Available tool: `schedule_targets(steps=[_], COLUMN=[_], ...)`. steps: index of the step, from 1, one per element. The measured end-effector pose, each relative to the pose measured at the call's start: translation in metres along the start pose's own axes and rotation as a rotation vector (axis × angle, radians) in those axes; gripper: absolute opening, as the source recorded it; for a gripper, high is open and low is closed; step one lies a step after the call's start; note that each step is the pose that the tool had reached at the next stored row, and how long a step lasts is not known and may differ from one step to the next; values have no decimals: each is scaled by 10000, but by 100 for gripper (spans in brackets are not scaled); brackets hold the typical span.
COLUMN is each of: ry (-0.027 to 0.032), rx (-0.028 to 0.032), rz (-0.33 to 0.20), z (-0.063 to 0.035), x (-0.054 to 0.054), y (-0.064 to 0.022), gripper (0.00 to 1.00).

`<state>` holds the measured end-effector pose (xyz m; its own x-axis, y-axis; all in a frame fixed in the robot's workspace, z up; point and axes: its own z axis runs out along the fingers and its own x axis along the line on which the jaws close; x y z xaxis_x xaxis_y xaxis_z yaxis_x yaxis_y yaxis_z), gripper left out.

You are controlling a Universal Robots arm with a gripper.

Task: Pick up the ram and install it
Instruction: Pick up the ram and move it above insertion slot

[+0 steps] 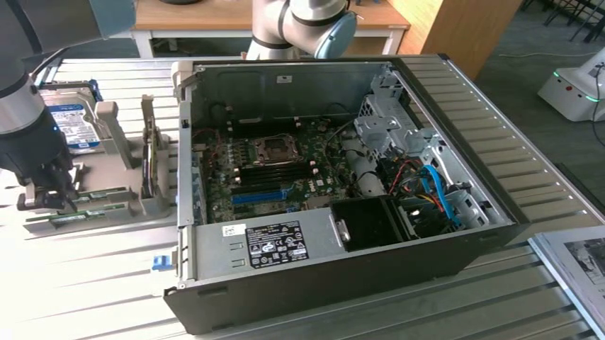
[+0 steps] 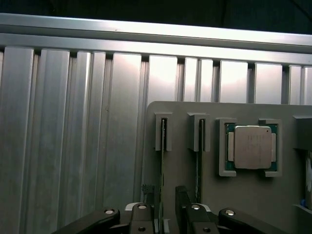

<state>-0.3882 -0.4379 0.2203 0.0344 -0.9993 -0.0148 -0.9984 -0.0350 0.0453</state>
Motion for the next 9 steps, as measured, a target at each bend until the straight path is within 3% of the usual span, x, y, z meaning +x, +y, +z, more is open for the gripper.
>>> schedule_targets(steps=[9], ry=[0], rx=[0], rz=[1], z=[-2], x=[1], y=[-51], gripper=[31])
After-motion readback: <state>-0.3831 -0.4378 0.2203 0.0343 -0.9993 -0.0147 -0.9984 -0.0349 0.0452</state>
